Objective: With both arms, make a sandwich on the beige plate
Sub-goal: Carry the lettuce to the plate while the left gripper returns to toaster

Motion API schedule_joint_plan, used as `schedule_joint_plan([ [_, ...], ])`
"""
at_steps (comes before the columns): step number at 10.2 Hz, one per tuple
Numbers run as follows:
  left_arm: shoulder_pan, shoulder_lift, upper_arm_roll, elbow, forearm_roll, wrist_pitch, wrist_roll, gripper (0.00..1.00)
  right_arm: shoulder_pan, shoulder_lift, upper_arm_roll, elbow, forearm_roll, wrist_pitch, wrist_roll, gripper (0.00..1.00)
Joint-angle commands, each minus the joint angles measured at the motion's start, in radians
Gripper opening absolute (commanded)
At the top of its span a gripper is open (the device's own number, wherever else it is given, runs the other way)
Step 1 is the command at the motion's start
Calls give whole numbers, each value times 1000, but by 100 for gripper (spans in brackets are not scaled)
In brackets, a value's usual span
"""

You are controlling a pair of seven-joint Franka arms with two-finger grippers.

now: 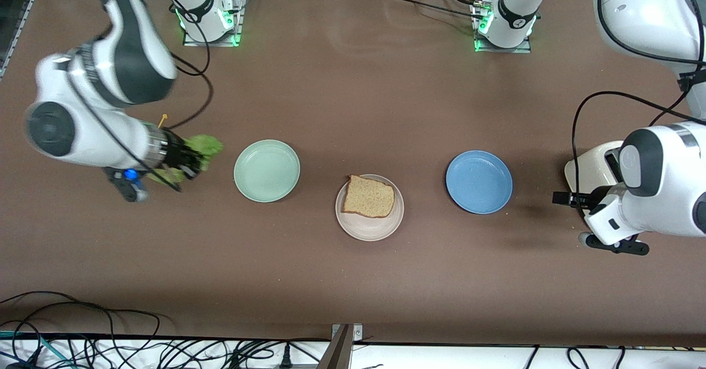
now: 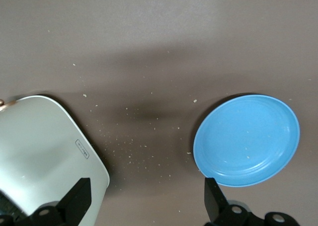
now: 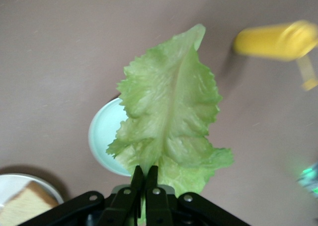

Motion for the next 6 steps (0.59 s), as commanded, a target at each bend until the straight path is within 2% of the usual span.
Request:
schedule_joint_plan([
  [1,2,-74,6,-12,36,-33,-7,100,126,128,-5,90,5,171,279,0],
  [3,5,-106,12,-17,38,-40,-5,100,205,208,-5,120,5,337,485,0],
  [5,8,-128,29,-17,36,-69,-5,100,275,301,-2,171,5,435,644,0],
  [6,17,-146,67,-17,33,-82,-5,100,311,356,4,215,5,498,730,0],
])
